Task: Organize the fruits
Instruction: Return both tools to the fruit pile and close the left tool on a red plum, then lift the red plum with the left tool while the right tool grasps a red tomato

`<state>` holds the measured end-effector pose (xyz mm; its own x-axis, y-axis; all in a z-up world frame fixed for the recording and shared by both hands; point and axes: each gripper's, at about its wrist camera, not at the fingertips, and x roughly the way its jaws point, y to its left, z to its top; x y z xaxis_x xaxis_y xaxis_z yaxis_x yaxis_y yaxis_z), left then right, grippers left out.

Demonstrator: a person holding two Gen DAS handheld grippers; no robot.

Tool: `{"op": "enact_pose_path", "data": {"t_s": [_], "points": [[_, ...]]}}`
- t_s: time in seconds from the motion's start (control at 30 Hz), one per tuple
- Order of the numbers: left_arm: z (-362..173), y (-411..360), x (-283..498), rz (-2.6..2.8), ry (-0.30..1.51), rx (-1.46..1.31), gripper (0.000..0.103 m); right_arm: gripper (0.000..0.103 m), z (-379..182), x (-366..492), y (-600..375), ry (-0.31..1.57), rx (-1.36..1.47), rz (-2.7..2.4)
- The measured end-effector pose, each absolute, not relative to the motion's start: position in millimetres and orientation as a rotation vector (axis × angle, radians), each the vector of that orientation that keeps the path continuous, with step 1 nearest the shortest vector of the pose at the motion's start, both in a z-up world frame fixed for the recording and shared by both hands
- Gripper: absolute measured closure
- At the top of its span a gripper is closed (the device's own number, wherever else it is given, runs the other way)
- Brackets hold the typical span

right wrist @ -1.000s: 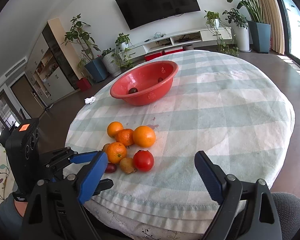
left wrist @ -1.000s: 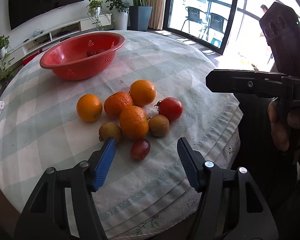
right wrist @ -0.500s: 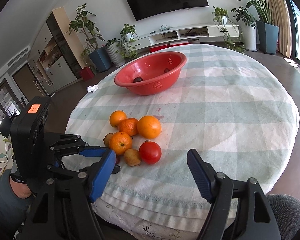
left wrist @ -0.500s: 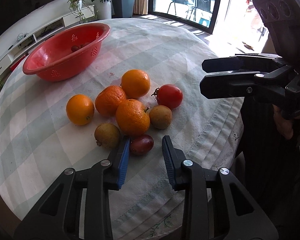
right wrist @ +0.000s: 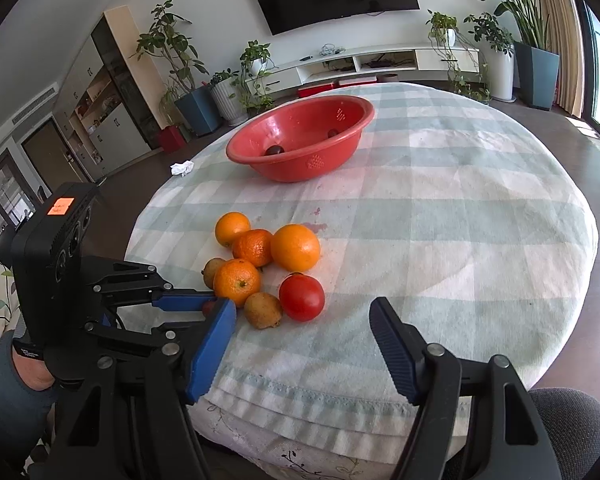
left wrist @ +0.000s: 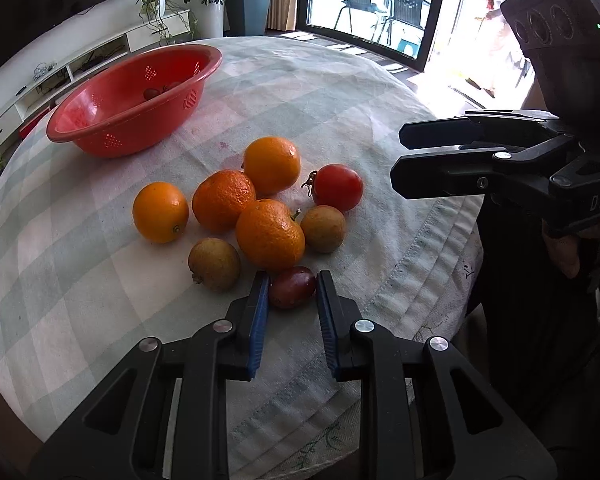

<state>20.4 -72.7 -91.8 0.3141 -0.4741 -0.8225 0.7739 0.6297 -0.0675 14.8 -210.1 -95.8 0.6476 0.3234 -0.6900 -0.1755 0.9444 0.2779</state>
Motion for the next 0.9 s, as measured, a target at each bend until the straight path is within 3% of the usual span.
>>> {"op": "enact_pose_path", "data": {"t_s": [0.47, 0.9], "points": [[-86, -51, 9, -0.829, 0.917, 0.298, 0.081, 0.033, -105, 31, -198, 0.871, 0.148, 0.282], [-80, -32, 6, -0.812, 0.903, 0.221, 0.081, 0.052, -118, 57, -193, 0.935, 0.159, 0.295]]}}
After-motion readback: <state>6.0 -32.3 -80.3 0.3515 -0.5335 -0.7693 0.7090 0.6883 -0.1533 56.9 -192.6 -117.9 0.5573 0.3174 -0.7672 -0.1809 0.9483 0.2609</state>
